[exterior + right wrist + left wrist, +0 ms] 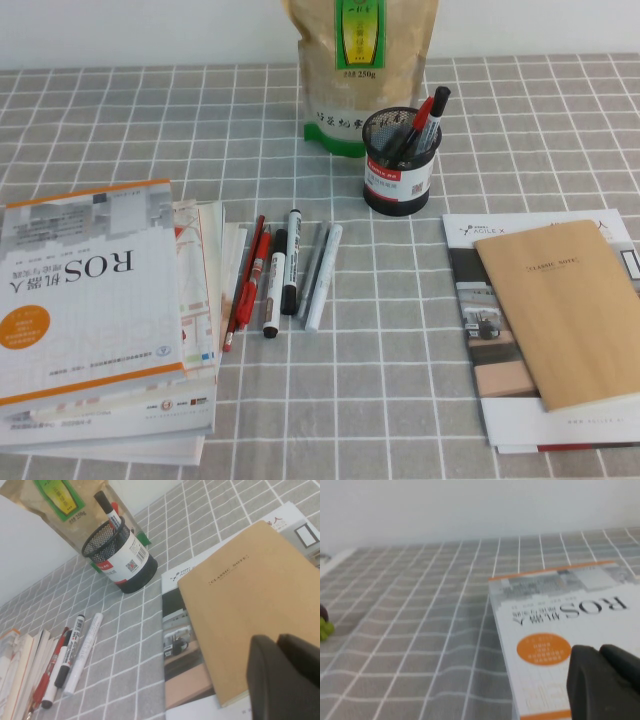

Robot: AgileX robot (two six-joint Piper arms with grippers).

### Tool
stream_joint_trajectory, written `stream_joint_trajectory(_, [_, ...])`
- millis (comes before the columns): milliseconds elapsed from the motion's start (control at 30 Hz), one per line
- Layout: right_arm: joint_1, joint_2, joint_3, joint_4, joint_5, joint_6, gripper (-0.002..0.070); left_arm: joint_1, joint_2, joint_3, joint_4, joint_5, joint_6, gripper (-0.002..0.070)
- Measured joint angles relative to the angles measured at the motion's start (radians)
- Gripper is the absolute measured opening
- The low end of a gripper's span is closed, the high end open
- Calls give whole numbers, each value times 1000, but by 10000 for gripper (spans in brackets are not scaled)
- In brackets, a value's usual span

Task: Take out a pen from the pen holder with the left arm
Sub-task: 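Take a marker out of the pen holder and lay it on the table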

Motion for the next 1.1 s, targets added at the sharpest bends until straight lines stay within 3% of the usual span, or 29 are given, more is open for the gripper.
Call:
stream_joint_trajectory(400, [0,0,0,0,0,0,-13,-16,0,0,-43,88,2,0])
stream_joint_trajectory(633, [0,0,0,0,0,0,-13,-101,0,0,-251,92,2,0])
stream_joint_trajectory(1100, [0,0,0,0,0,0,-13,-107,-6,0,-224,129,35,0])
